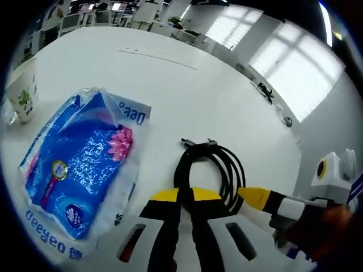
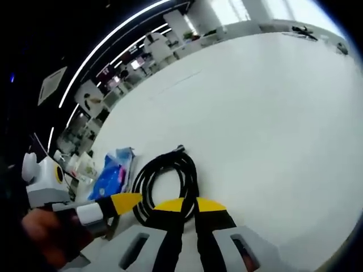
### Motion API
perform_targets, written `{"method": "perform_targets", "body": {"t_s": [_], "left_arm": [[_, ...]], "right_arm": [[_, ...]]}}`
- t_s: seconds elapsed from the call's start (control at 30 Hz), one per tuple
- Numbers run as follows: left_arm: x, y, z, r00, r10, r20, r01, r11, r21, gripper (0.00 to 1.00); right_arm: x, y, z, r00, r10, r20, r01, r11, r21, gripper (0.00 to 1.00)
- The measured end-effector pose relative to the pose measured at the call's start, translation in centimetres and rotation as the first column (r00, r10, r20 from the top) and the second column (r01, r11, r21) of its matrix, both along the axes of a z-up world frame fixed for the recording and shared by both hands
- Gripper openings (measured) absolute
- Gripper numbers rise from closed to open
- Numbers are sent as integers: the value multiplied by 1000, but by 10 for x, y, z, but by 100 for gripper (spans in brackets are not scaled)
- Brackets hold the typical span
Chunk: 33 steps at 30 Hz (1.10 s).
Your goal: Arrange the tabletop items into an orderly group along one side of the table until the central work area is clear of visible clutter.
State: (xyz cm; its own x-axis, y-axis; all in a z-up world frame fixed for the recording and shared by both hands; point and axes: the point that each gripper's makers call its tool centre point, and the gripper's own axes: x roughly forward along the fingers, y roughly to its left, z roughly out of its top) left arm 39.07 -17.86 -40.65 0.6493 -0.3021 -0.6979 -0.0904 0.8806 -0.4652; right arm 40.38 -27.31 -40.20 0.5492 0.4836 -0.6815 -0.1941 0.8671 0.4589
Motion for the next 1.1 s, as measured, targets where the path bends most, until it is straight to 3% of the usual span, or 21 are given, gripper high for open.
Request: {"method": "perform_targets", "body": {"t_s": [0.27,0.53,1.1], "left_arm": [[3,2,-3,1000,13,-6,-13,1000,-10,4],[0,8,-1,999,44,-16,-44,999,3,13],[-35,17,23,1000,-8,10,8,997,82,14]], "right_arm": [[4,0,2,1000,-11,-4,11,999,34,3],[4,3,4,999,33,9,-33,999,21,4],[-8,-1,12,999,40,17,-41,998,49,9]]}}
